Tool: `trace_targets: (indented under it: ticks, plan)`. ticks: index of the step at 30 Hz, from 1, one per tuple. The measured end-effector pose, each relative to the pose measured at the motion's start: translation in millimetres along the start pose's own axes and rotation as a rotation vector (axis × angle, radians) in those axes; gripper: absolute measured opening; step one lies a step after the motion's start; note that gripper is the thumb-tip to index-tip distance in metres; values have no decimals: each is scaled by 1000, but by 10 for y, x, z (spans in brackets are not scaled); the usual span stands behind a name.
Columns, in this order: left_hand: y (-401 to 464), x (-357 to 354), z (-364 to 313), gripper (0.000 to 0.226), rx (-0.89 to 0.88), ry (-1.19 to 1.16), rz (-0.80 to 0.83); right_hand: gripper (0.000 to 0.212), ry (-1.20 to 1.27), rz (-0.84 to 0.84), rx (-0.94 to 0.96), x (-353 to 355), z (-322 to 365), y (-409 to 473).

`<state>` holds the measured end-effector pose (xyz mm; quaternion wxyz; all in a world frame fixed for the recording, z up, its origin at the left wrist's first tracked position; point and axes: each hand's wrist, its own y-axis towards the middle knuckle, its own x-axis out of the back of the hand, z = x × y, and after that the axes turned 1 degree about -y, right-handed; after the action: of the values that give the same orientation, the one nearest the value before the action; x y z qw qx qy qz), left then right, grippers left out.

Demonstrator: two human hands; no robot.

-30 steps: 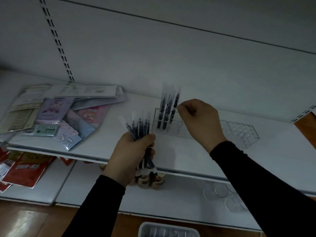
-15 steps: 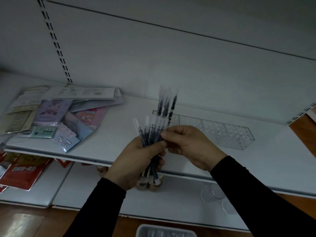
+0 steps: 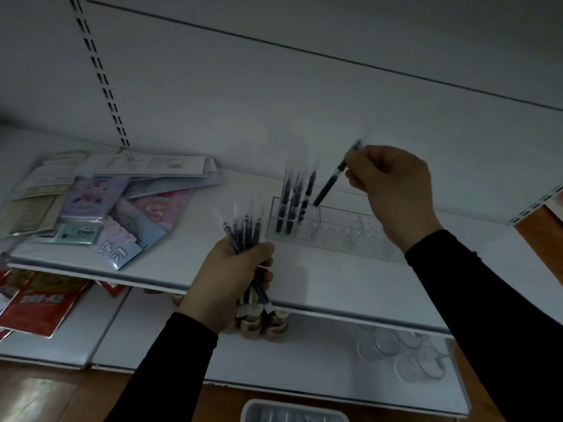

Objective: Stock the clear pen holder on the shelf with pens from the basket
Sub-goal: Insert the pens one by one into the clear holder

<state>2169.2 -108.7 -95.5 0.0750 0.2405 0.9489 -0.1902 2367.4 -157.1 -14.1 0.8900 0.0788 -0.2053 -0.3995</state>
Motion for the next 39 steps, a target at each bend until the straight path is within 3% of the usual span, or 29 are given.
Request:
trace_targets:
  ticks: [6,20,30,39]
  plan:
    - [-3,5,-8,12,-4,0,-4,6,-159,50,79,-144,-48,48]
    - [1,14,-15,11,-15,10,-5,9,-318,111,127,-321,-267,-66]
    - [-9,18,-27,10,-4,-19,-4,12,-372,104,113,-366,-326,-133]
    - [-13,1,-26,12,-6,15,16,18,-322,130,-21,-289,-317,-322]
